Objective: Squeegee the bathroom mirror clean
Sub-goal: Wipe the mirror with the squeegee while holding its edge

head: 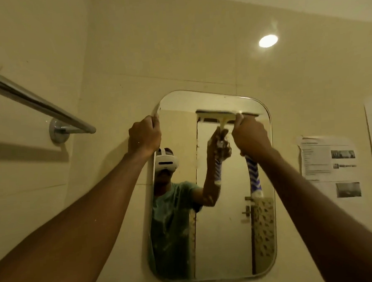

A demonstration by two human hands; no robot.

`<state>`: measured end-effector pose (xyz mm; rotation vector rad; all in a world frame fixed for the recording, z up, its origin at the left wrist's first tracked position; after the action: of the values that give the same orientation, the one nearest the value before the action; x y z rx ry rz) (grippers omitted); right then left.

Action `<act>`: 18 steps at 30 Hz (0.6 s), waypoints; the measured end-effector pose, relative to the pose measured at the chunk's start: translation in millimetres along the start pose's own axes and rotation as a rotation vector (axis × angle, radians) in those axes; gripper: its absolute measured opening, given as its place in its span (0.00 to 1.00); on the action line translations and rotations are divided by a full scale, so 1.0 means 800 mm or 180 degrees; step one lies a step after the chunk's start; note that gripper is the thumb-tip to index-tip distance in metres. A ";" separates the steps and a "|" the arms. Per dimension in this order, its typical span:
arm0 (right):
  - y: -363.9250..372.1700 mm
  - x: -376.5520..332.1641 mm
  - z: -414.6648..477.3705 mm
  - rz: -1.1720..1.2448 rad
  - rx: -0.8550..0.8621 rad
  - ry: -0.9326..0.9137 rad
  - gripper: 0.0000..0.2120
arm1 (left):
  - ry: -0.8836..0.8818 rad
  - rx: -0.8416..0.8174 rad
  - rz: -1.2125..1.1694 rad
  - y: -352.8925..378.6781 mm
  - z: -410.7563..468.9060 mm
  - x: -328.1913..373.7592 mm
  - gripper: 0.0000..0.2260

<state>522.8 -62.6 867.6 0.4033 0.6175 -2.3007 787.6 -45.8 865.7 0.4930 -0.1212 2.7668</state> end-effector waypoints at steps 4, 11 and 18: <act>0.043 0.040 -0.095 -0.0002 -0.0206 -0.0018 0.20 | 0.0200 0.0092 0.0028 0.001 -0.002 -0.003 0.20; 0.012 0.010 -0.071 0.0072 -0.0045 -0.0147 0.22 | 0.0352 -0.0030 0.0062 -0.005 -0.003 0.001 0.22; -0.018 -0.027 0.034 -0.0204 0.0240 -0.0140 0.22 | 0.0419 0.0043 0.0039 -0.001 -0.002 -0.004 0.21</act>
<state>524.7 -55.5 904.5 0.3721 0.5302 -2.3929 790.4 -45.5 863.0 0.3134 -0.0750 2.8041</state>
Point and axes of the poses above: each hand's wrist, its own z-axis towards the middle knuckle, its own y-axis out of the palm, x = y × z, the point moved 2 cm from there along z, towards the middle knuckle, and after that the axes turned 5 degrees about -z, right-handed, at the moved point
